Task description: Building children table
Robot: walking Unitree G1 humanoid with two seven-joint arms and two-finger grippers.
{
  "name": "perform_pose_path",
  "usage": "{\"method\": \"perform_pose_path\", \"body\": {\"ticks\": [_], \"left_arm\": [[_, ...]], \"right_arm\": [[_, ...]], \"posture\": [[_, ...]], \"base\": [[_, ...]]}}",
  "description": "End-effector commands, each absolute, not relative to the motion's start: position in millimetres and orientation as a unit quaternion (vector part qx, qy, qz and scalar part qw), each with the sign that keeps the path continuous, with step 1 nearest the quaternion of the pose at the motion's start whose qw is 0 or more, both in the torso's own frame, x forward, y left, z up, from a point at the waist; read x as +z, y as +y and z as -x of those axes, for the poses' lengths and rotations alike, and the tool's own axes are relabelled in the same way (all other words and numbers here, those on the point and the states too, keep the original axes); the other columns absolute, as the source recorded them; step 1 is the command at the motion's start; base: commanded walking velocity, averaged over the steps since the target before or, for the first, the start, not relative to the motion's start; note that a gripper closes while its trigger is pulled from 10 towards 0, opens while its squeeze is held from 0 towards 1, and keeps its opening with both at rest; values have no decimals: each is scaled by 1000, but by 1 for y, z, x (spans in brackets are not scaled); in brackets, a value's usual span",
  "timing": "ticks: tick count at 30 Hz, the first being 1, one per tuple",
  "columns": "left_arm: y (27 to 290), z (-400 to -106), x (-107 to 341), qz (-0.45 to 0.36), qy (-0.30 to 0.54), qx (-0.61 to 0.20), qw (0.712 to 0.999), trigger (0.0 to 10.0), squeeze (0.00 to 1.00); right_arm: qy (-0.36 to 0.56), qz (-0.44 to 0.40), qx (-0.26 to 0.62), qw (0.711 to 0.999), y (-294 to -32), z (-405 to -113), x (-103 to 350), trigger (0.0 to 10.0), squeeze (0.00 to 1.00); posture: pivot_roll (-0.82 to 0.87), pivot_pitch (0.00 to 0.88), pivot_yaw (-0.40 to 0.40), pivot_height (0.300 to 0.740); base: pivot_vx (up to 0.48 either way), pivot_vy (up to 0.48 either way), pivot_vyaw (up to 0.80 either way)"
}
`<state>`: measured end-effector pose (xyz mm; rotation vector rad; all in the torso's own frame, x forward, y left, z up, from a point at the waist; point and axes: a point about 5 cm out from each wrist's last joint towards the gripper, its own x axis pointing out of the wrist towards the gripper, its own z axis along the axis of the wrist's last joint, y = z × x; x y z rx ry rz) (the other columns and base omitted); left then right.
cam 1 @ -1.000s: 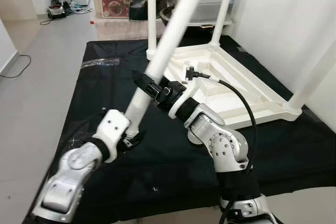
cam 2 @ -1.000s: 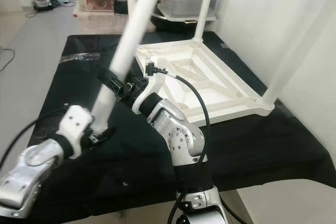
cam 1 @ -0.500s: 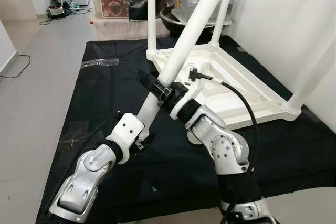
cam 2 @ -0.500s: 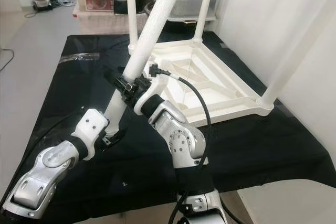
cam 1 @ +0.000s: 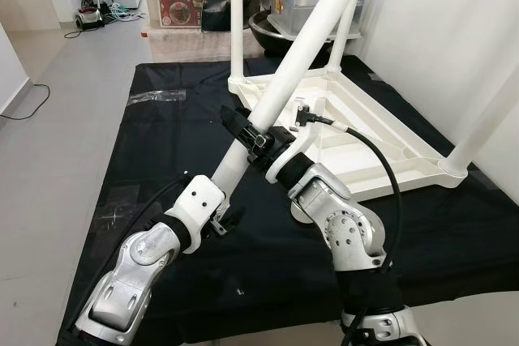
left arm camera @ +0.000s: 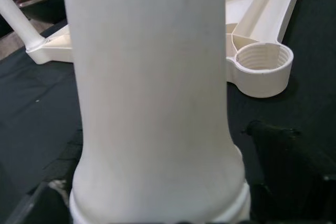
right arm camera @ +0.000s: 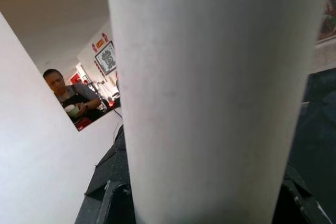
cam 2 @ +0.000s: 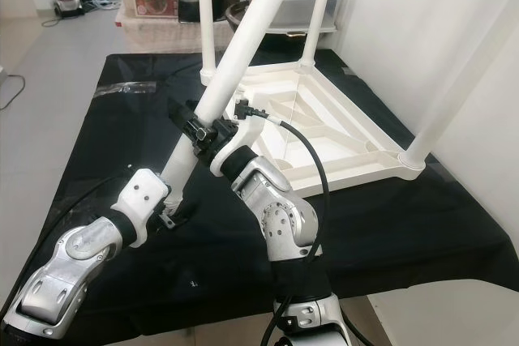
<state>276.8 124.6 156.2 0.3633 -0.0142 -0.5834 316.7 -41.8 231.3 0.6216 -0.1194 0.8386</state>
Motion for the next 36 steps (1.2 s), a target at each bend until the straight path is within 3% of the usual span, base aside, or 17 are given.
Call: {"method": "perform_pose_path", "body": {"ticks": [1,6,7,10,13,15,23,29,36], "left_arm": [[125,-276,168,-174,-40,-288,941,10000,1000],[144,-267,174,-114,-37,-264,957,10000,1000],[147,-255,172,-105,-30,-289,951,10000,0],[150,-246,170,-102,-24,-303,947,10000,0],[160,-232,160,-107,-5,-288,952,10000,0],[160,-232,160,-107,-5,-288,952,10000,0],[173,-222,150,-102,16,-244,964,10000,0],[177,-222,150,-103,18,-234,967,10000,0],[180,-222,151,-104,17,-227,968,10000,0]], "right_arm": [[-46,-314,412,854,-29,-313,226,0,0],[-67,-273,385,879,-53,-327,228,0,0],[-77,-240,370,894,-68,-334,228,0,0],[-85,-210,356,907,-83,-340,229,0,0],[-102,-113,326,933,-125,-354,234,0,0],[-102,-113,326,933,-125,-354,234,0,0],[-124,4,288,950,-170,-361,245,0,0],[-127,47,294,946,-168,-355,235,0,0],[-115,89,361,921,-148,-341,213,0,0]], "posture": [[95,0,-74,740],[93,0,-73,740],[92,0,-72,740],[93,0,-78,740],[96,0,-82,740],[96,0,-82,740],[82,0,-86,740],[77,0,-81,740],[78,0,-82,740]], "base": [[0,0,0],[0,0,0],[0,0,0],[0,0,0],[0,0,0],[0,0,0],[0,0,0],[0,0,0],[0,0,0]]}}
